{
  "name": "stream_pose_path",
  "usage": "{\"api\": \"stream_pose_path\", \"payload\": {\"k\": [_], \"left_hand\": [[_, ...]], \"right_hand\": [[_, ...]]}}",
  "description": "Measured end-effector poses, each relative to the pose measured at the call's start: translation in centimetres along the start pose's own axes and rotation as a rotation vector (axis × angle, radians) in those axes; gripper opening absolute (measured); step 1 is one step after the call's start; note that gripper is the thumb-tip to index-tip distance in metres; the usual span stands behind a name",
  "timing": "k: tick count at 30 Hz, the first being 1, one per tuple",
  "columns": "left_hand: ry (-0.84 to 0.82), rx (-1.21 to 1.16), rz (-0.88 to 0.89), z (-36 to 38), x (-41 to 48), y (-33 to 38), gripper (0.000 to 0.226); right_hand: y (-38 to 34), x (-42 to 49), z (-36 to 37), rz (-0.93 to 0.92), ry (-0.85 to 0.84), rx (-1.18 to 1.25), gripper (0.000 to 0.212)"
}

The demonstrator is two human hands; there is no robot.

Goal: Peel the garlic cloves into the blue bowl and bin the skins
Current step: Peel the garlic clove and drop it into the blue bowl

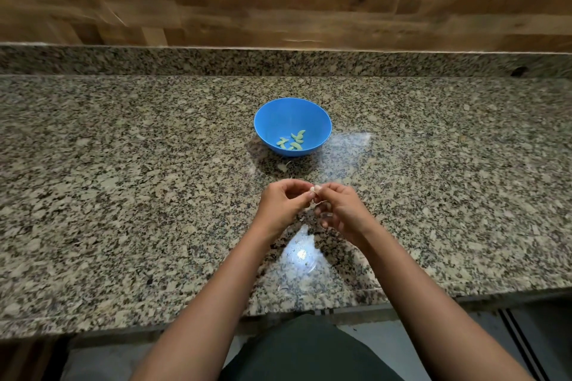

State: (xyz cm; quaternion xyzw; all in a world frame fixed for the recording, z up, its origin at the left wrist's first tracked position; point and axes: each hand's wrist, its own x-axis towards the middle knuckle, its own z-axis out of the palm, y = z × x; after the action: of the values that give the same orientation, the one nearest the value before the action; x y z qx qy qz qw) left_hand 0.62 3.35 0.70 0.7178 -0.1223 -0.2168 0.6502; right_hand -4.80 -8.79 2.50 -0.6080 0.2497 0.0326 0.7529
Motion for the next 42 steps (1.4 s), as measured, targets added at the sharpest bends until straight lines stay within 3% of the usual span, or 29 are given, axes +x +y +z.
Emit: {"api": "stream_pose_path", "payload": {"k": [3, 9, 18, 27, 32, 34, 42], "left_hand": [[0.006, -0.114, -0.051, 0.0, -0.1, 0.2, 0.021], [-0.053, -0.272, -0.073, -0.9, 0.0, 0.1, 0.015], [0.008, -0.528, -0.145, -0.5, 0.6, 0.3, 0.016], [0.065, -0.196, -0.101, -0.6, 0.6, 0.1, 0.006], [0.142, -0.543, -0.198, -0.8, 0.8, 0.2, 0.005], [0.158, -0.494, -0.196, -1.0, 0.9, -0.2, 0.005], [0.152, 0.093, -0.069, 0.2, 2.1, -1.2, 0.008]], "right_hand": [[-0.4, -0.1, 0.2, -0.019, -0.001, -0.041, 0.013], [-0.7, -0.7, 0.9, 0.055, -0.090, 0.162, 0.018], [-0.7, -0.4, 1.5, 0.073, -0.095, 0.156, 0.024], [-0.6, -0.1, 1.4, -0.002, 0.023, 0.046, 0.018], [-1.1, 0.1, 1.3, 0.010, 0.140, 0.299, 0.014], [-1.2, 0.3, 1.2, 0.015, 0.176, 0.356, 0.017], [-0.1, 0.8, -0.4, 0.054, 0.237, 0.431, 0.019]]}}
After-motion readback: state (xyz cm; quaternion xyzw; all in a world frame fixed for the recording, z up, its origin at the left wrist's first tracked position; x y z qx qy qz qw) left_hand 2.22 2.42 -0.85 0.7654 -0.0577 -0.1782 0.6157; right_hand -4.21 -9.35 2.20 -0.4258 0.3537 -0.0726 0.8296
